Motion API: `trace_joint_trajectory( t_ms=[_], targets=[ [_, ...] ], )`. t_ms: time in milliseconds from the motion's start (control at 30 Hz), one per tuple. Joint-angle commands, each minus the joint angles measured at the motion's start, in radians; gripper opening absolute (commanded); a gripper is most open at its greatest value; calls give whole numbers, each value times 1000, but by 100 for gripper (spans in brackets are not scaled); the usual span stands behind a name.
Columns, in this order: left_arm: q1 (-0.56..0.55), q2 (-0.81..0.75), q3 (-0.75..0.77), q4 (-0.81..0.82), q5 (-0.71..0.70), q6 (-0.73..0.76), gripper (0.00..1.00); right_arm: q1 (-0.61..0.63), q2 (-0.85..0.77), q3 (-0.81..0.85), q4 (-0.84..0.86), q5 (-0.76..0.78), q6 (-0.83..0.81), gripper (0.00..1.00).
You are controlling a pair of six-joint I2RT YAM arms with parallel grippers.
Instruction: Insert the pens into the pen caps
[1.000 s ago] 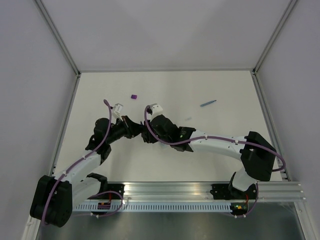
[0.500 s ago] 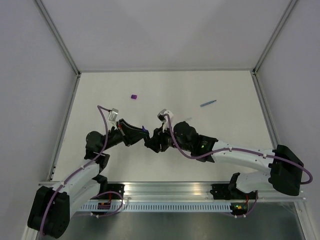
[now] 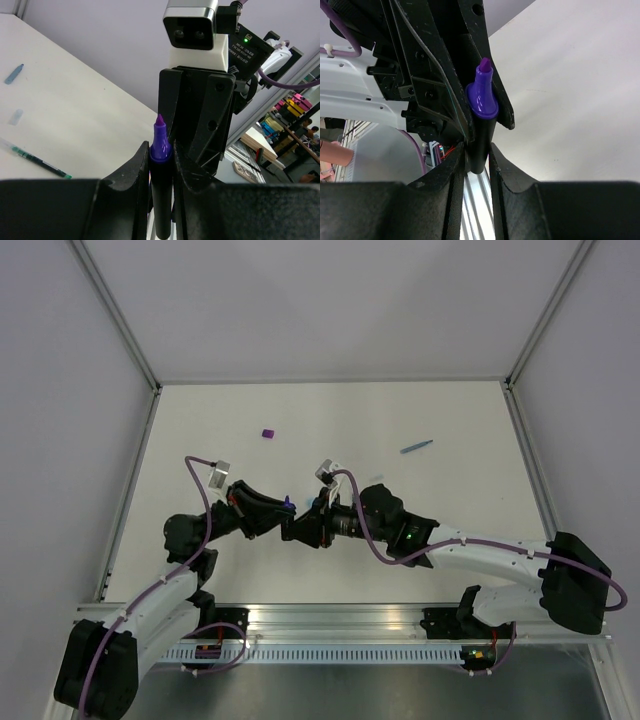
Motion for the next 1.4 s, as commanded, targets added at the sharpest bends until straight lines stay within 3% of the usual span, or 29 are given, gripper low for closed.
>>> trace_joint_trajectory(
  t_ms=[0, 333, 933, 1067, 1167, 1233, 1267, 1300, 1367],
  targets=[
    [-3, -2, -12, 67, 9, -22, 2, 5, 9, -1, 112, -72, 24, 30],
    [-3, -2, -21, 82, -3, -41, 2, 5, 25, -7, 175, -33, 50, 41],
    [-4, -82, -39, 27, -61, -33, 2, 8, 105, -71, 414, -53, 141, 34],
    [-3, -91, -41, 9, -75, -27, 2, 8, 102, -93, 452, -49, 146, 25],
    [-3, -91, -41, 4, -78, -28, 2, 8, 102, -108, 471, -58, 153, 5],
    [-3, -94, -39, -3, -76, -24, 2, 8, 94, -116, 472, -64, 155, 0],
    [-3, -99, -36, -13, -81, -21, 5, 6, 87, -123, 466, -64, 152, 0],
    [-3, -110, -33, -51, -81, -7, 24, 6, 62, -127, 431, -52, 147, 0],
    [-3, -128, -21, -98, -98, 13, 49, 6, 18, -121, 346, 9, 115, 0]
  ],
)
